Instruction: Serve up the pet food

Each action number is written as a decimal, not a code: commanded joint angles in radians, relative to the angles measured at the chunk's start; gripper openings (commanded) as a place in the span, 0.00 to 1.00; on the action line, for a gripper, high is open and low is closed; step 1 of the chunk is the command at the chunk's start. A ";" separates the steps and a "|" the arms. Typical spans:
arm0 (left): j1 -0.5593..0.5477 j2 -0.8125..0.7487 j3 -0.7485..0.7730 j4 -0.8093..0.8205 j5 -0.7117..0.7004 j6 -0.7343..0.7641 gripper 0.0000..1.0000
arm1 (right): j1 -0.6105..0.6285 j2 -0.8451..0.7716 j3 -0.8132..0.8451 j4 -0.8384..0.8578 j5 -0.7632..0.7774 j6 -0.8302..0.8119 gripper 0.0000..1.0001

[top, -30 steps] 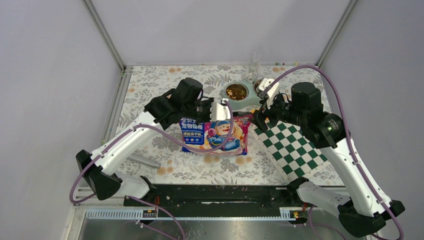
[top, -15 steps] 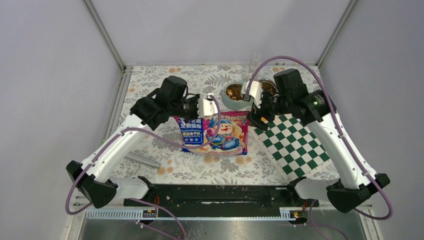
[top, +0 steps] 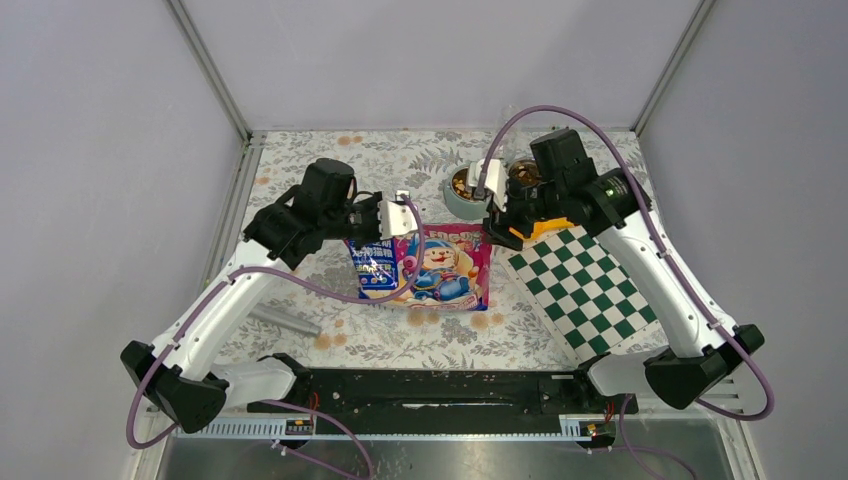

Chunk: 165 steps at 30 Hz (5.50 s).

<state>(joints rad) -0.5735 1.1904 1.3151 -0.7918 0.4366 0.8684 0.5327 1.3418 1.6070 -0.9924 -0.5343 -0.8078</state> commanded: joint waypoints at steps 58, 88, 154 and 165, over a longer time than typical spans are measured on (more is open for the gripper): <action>0.045 -0.045 -0.024 0.016 -0.029 -0.027 0.09 | 0.225 0.117 0.058 0.090 0.186 0.027 0.28; 0.069 -0.073 -0.031 0.032 -0.034 -0.073 0.11 | 0.240 0.110 -0.063 0.417 0.090 0.193 0.37; 0.309 -0.242 -0.106 -0.030 0.031 -0.080 0.19 | 0.320 0.278 0.054 0.471 0.046 0.261 0.21; 0.359 -0.157 -0.068 -0.018 0.262 -0.150 0.23 | 0.323 0.386 0.216 0.353 0.037 0.381 0.41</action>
<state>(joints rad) -0.2398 1.0077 1.2057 -0.8436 0.5594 0.7570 0.8421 1.7355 1.8137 -0.6857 -0.4664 -0.4755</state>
